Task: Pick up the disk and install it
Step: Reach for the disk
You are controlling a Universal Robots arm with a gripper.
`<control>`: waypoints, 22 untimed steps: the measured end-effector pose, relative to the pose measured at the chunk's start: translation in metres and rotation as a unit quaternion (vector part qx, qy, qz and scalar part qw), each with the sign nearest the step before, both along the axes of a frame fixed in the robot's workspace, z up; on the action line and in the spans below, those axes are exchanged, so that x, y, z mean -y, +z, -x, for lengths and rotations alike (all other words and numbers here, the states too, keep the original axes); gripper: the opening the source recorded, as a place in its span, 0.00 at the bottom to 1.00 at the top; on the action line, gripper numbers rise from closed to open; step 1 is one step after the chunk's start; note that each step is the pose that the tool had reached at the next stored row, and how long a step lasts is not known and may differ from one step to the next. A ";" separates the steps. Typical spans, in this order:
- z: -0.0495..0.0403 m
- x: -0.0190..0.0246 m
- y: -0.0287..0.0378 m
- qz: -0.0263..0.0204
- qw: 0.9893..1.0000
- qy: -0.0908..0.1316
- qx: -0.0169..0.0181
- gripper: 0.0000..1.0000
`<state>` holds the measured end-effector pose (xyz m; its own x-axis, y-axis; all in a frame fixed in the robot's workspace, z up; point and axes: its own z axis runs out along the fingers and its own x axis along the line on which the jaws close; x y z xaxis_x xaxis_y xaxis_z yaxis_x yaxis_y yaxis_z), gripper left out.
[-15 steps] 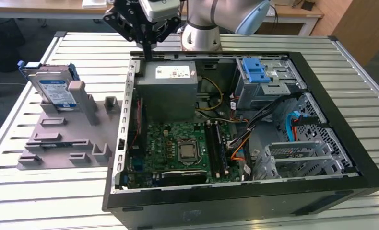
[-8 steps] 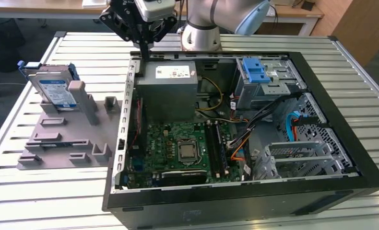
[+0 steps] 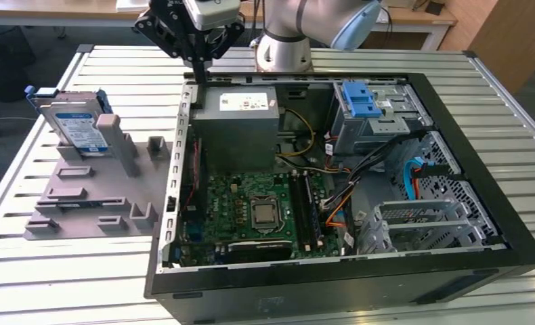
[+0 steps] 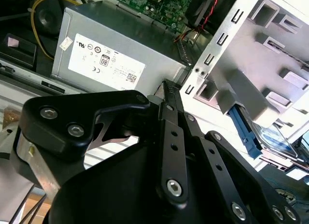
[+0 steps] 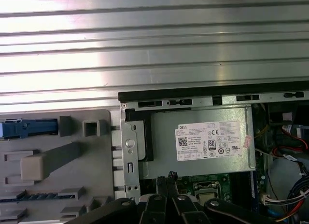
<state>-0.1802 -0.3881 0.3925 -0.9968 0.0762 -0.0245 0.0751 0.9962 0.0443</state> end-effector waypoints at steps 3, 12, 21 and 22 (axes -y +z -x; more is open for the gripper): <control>0.0016 -0.0002 -0.0001 0.000 1.000 0.000 0.000 0.11; 0.0086 -0.0015 -0.0002 0.000 1.000 0.000 0.000 0.11; 0.0173 -0.0034 -0.0003 0.000 1.000 0.000 0.000 0.11; 0.0183 -0.0035 -0.0004 0.000 1.000 0.000 0.000 0.11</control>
<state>-0.1985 -0.3846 0.3921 -0.9968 0.0762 -0.0245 0.0751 0.9962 0.0444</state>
